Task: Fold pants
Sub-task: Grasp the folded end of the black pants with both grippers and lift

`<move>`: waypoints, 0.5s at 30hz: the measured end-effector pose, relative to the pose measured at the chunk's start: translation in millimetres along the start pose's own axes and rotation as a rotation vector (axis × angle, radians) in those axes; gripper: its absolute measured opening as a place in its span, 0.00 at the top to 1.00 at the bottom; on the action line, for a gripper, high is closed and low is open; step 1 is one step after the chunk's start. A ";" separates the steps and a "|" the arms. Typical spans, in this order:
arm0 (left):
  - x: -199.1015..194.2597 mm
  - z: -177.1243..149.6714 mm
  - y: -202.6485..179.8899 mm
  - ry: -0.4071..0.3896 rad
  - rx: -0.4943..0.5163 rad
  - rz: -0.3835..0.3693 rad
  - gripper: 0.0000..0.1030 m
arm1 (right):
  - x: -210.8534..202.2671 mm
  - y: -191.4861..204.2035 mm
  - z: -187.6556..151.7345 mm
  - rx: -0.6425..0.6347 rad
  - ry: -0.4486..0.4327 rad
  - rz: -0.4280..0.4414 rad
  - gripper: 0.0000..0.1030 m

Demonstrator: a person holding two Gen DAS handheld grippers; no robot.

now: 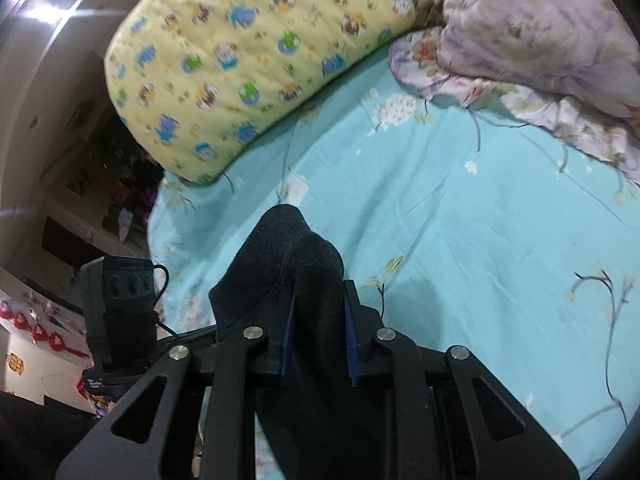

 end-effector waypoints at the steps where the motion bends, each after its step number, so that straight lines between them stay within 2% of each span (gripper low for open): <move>1: -4.7 -0.1 -10.2 -0.003 0.014 -0.016 0.65 | -11.6 2.4 -0.9 0.010 -0.021 0.011 0.78; 6: -19.1 -8.1 -51.0 -0.009 0.075 -0.067 0.65 | -59.4 14.5 -10.1 0.008 -0.094 0.013 0.78; 10: -26.8 -21.8 -89.5 -0.013 0.160 -0.083 0.65 | -93.7 15.9 -21.2 0.017 -0.149 0.005 0.78; 15: -32.8 -40.9 -129.8 0.019 0.205 -0.138 0.65 | -128.7 11.1 -36.3 0.035 -0.222 -0.013 0.78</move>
Point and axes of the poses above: each gripper's, at about its wrist camera, not at the fingertips, and x roughly the way its jaws point, y to its left, z to its top, the point moved 8 cm from there along x, roughly the way its jaws point, and after that the axes turned 1 degree about z, right-handed, at the moved point
